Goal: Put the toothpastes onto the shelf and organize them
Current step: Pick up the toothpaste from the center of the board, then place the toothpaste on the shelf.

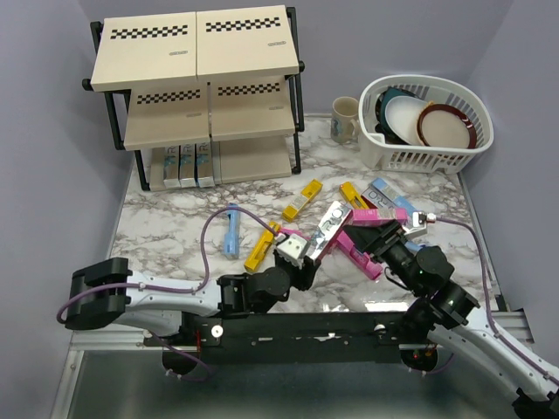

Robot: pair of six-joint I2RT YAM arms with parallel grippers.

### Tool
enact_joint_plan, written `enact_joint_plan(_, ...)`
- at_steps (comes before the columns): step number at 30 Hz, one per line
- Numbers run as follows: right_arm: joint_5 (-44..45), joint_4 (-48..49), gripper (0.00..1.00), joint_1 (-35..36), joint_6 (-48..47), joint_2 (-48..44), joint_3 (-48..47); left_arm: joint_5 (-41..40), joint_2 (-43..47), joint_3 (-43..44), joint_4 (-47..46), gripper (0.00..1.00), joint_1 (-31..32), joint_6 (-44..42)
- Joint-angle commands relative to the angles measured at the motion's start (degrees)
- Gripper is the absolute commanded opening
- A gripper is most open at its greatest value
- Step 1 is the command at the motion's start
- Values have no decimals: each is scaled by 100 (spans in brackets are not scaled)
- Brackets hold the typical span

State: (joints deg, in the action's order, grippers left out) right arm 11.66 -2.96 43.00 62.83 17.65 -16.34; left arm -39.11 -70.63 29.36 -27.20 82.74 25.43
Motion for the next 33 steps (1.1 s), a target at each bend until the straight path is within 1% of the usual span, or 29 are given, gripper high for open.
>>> enact_joint_plan(1,424,-722,99,-11,-709,-244,-457,-562,690,368,1267,52,-371,304)
enact_joint_plan(2,486,-810,100,-11,-815,-323,-519,-580,926,490,1757,52,-442,374)
enact_joint_plan(4,556,-1064,100,-11,-1130,-394,-685,-571,1199,596,2199,52,-696,392)
enact_joint_plan(5,609,-1162,100,-11,-1228,-463,-747,-554,1470,745,2689,52,-820,410)
enact_joint_plan(7,732,-1355,100,-20,-1430,-517,-888,-397,1727,904,3218,52,-1066,419)
enact_joint_plan(8,776,-1539,100,-11,-1631,-543,-1010,-300,1972,1104,3700,52,-1389,393)
enact_joint_plan(10,943,-1724,100,-11,-1799,-613,-1125,-194,2167,1334,4203,52,-1707,314)
enact_joint_plan(11,987,-1873,100,-11,-1931,-640,-1230,-158,2359,1587,4623,52,-1987,261)
enact_joint_plan(13,1092,-2032,100,-11,-2055,-710,-1301,-105,2492,1843,5003,53,-2278,42)
enact_joint_plan(14,1110,-2068,100,-11,-2186,-728,-1337,-105,2562,2106,5371,53,-2410,-46)
enact_joint_plan(15,1136,-2103,100,-11,-2239,-754,-1389,-114,2572,2256,5548,53,-2725,-125)
enact_joint_plan(17,1172,-2217,100,-11,-2380,-780,-1442,-36,2528,2642,5996,53,-3121,-380)
enact_joint_plan(18,1198,-2244,100,-11,-2415,-781,-1486,61,2493,2758,6068,53,-3524,-485)
enact_joint_plan(21,1198,-2349,100,-11,-2538,-798,-1530,595,2388,3180,6235,53,-4203,-881)
enact_joint_plan(22,1198,-2367,100,-11,-2573,-798,-1556,676,2344,3294,6253,53,-4657,-969)
enact_joint_plan(25,1172,-2428,100,-11,-2705,-807,-1627,1107,2107,3742,6306,53,-5319,-1277)
enact_joint_plan(26,1181,-2428,100,-11,-2801,-807,-1644,1264,1949,3900,6245,53,-5765,-1364)
enact_joint_plan(27,1155,-2428,100,-11,-2855,-807,-1653,1414,1878,3962,6218,53,-5987,-1461)
enact_joint_plan(28,1154,-2428,100,-11,-2916,-807,-1679,1789,1799,4006,6175,53,-6189,-1523)
enact_joint_plan(29,1146,-2411,100,-20,-3038,-798,-1706,1950,1633,4094,6070,54,-6661,-1541)
enact_joint_plan(30,1111,-2402,100,-11,-3109,-789,-1715,2082,1562,4130,6017,54,-6866,-1585)
enact_joint_plan(31,1084,-2376,100,-11,-3180,-755,-1724,2466,1483,4165,5964,55,-7094,-1611)
enact_joint_plan(32,1058,-2315,100,-11,-3346,-737,-1732,2653,1317,4235,5859,55,-7305,-1655)
enact_joint_plan(33,944,-2262,100,-11,-3443,-693,-1750,2846,1237,4279,5788,55,-7690,-1655)
